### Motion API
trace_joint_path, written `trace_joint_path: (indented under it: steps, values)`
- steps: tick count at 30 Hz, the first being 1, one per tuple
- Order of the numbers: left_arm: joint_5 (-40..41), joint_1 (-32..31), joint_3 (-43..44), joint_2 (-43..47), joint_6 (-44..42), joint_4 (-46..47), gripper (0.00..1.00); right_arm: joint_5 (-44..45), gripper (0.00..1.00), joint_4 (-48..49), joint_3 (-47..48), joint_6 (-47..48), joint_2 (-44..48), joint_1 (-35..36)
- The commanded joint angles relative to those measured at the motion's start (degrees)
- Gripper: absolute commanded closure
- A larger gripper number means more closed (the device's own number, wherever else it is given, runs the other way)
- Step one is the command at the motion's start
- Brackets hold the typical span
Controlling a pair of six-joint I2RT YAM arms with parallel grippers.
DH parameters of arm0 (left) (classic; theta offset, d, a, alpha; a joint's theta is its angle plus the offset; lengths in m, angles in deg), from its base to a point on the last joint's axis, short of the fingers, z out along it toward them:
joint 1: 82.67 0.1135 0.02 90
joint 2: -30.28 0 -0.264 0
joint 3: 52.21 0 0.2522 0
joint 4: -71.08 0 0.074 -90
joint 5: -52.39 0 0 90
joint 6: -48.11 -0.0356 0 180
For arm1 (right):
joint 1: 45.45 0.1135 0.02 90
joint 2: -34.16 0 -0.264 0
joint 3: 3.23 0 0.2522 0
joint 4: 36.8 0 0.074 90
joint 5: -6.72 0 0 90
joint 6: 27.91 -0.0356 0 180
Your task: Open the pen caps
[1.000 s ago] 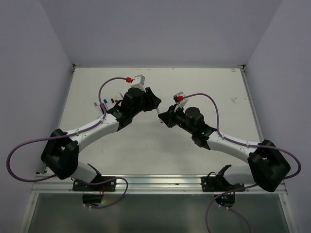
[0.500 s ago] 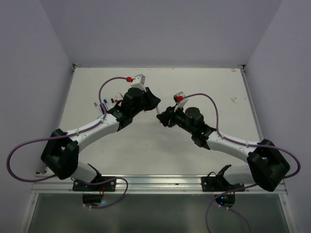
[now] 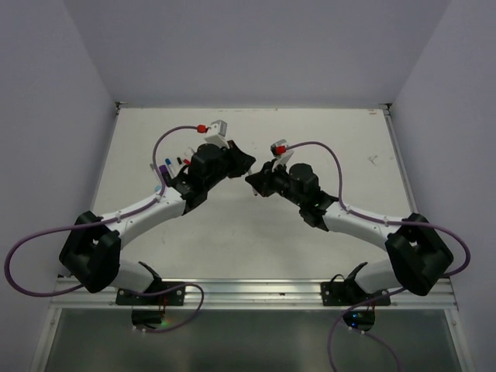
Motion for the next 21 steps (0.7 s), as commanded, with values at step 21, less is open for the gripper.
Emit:
trace_joint_path:
  steps: [21]
  values:
    - [24.1,2.3,6.9,7.3,-2.2,28.1,1.00,-6.4,1.00,-14.4,-13.5,5.3,14.3,0.9]
